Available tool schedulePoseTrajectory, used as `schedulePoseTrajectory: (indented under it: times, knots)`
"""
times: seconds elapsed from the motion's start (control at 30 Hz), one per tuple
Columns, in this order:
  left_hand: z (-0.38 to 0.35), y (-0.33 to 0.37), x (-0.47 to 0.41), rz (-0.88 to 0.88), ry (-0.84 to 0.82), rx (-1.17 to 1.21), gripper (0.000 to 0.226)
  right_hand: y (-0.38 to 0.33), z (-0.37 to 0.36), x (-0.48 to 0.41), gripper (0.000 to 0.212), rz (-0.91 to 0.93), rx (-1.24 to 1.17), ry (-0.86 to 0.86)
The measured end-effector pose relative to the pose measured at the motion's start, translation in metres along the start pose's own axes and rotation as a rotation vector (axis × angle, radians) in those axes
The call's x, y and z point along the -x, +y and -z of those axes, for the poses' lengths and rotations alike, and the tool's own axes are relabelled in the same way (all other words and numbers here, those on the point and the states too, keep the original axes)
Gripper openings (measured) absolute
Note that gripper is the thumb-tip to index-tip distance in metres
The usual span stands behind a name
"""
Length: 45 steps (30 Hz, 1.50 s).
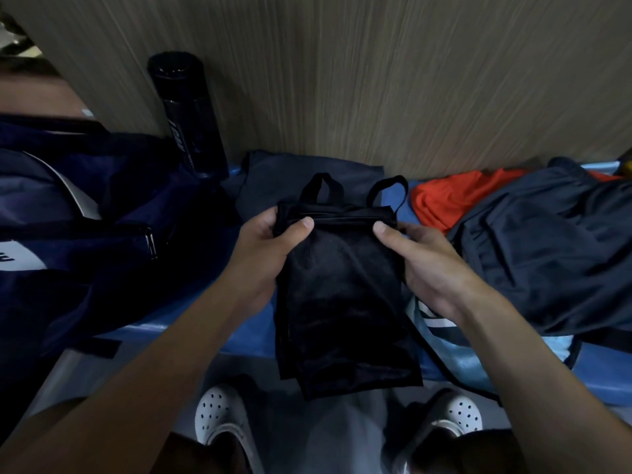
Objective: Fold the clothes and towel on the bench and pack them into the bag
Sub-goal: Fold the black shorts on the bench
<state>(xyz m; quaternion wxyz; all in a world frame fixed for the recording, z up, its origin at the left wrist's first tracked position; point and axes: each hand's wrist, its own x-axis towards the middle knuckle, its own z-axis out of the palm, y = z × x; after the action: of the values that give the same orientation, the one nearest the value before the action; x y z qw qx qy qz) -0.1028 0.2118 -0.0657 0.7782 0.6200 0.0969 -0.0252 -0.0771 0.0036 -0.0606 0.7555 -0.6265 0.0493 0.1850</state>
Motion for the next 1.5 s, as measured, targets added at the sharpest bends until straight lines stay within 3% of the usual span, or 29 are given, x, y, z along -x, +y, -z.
schedulePoseTrajectory:
  times: [0.17,0.37,0.47,0.63,0.7,0.8,0.87,0.93,1.0,1.07,1.13,1.23,1.3,1.37,1.43,1.5]
  knots:
    - [0.003,0.003,-0.001,-0.002,-0.024,-0.080,0.020,-0.001,-0.002,-0.001,0.041,0.037,0.001,0.061]
    - [0.004,0.021,0.001,-0.059,-0.018,-0.133,0.016,-0.015,-0.010,0.003,0.037,0.120,-0.089,0.012]
    - [0.003,0.048,0.007,-0.266,-0.009,-0.294,0.018,-0.036,-0.014,0.004,0.035,0.223,-0.080,-0.035]
    - [0.000,0.104,0.033,-0.796,0.010,-0.692,0.023,-0.083,-0.032,0.006,0.034,0.436,-0.034,-0.081]
    - [0.001,0.108,0.044,-0.889,0.007,-0.807,0.029,-0.088,-0.033,0.009,0.033,0.478,-0.021,-0.059]
    - [0.001,0.074,0.052,-1.075,0.011,-1.169,0.035,-0.058,-0.013,0.013,0.038,0.417,0.196,0.061]
    - [-0.004,0.023,0.057,-1.185,-0.074,-1.385,0.027,-0.026,0.007,0.023,0.049,0.193,0.242,0.148]
    - [-0.011,-0.029,0.066,-1.118,-0.174,-1.542,0.018,0.002,0.019,0.037,0.047,-0.050,0.174,0.189]
    - [-0.016,-0.064,0.073,-0.953,-0.283,-1.625,0.046,0.016,0.023,0.045,0.045,-0.106,0.168,0.219]
    - [-0.016,-0.077,0.073,-0.843,-0.326,-1.682,0.066,0.019,0.019,0.047,0.045,-0.056,0.280,0.216]
    - [-0.017,-0.074,0.071,-0.760,-0.350,-1.697,0.073,0.021,0.015,0.046,0.044,0.012,0.414,0.208]
    - [-0.015,-0.065,0.076,-0.794,-0.417,-1.599,0.052,0.036,0.013,0.042,0.038,0.222,0.797,0.335]
    - [-0.013,-0.051,0.078,-0.805,-0.358,-1.420,0.045,0.043,0.008,0.041,0.034,0.408,1.180,0.430]
    - [-0.006,-0.038,0.067,-0.756,-0.170,-1.226,0.037,0.045,-0.001,0.038,0.044,0.570,1.312,0.423]
    - [0.012,-0.031,0.045,-0.679,0.002,-1.299,0.042,0.045,-0.017,0.035,0.052,0.678,1.366,0.322]
    - [0.031,-0.032,0.027,-0.478,-0.003,-1.525,0.059,0.055,-0.034,0.032,0.059,0.687,1.484,0.194]
